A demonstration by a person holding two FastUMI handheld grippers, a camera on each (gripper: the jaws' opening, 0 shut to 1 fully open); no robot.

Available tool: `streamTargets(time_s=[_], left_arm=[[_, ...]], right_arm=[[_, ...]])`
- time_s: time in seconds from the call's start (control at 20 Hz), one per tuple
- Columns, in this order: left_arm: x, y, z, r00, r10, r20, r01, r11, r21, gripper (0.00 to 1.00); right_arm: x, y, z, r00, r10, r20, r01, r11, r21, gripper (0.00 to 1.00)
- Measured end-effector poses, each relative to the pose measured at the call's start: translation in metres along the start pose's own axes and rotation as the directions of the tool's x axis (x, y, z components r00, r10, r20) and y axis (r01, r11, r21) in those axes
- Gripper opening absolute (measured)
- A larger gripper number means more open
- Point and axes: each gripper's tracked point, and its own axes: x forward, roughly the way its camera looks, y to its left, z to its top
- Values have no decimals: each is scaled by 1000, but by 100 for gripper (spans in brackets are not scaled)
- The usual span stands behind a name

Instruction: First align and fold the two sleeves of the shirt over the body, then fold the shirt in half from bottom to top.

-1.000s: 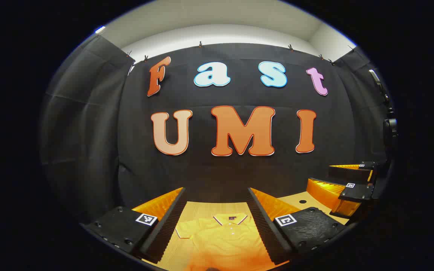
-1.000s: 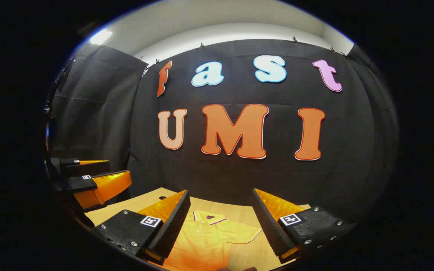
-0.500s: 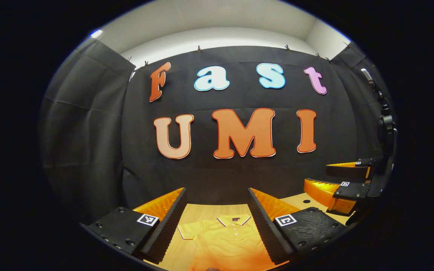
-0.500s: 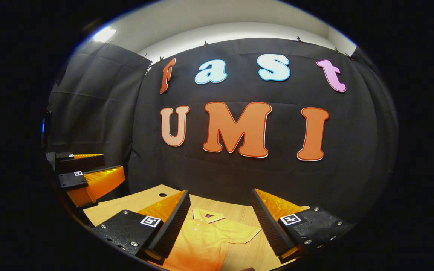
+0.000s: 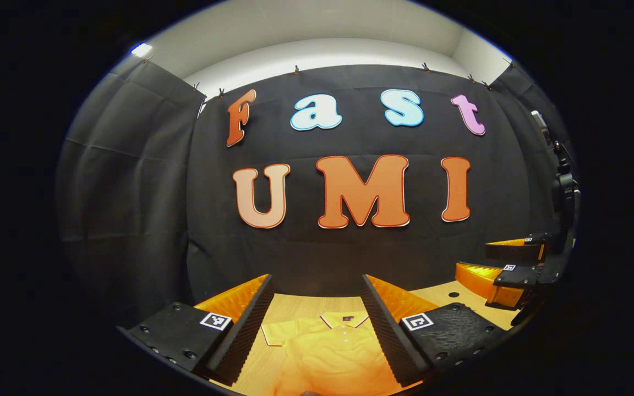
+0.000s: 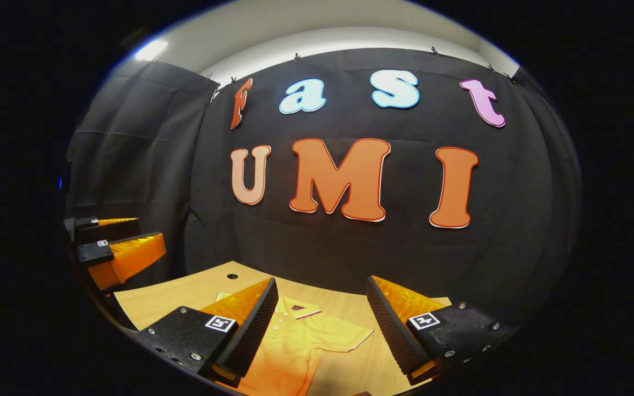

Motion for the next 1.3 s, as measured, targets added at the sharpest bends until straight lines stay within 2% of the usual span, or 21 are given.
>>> streamTargets(time_s=[0.35, 0.5, 0.65, 0.9, 1.1, 1.3], left_arm=[[-11, 1, -8, 997, 78, 0, -78, 996, 38, 96], [-12, 10, -12, 998, 67, -8, -67, 997, 30, 96], [7, 31, -12, 999, 38, 6, -39, 998, 54, 96], [44, 71, -25, 997, -79, -6, 79, 995, 54, 97], [70, 103, -36, 987, -163, 4, 162, 985, 64, 97], [97, 124, -45, 971, -237, 6, 236, 969, 76, 97]], right_arm=[[28, -31, -56, 989, 0, -151, 6, 999, 37, 99], [40, -38, -71, 980, -34, -198, 39, 999, 23, 98], [55, -40, -85, 966, -88, -244, 94, 995, 15, 98], [80, -29, -126, 893, -179, -413, 238, 967, 95, 99], [98, -27, -151, 827, -255, -501, 347, 933, 97, 99], [116, -28, -187, 736, -269, -622, 435, 891, 130, 99]])
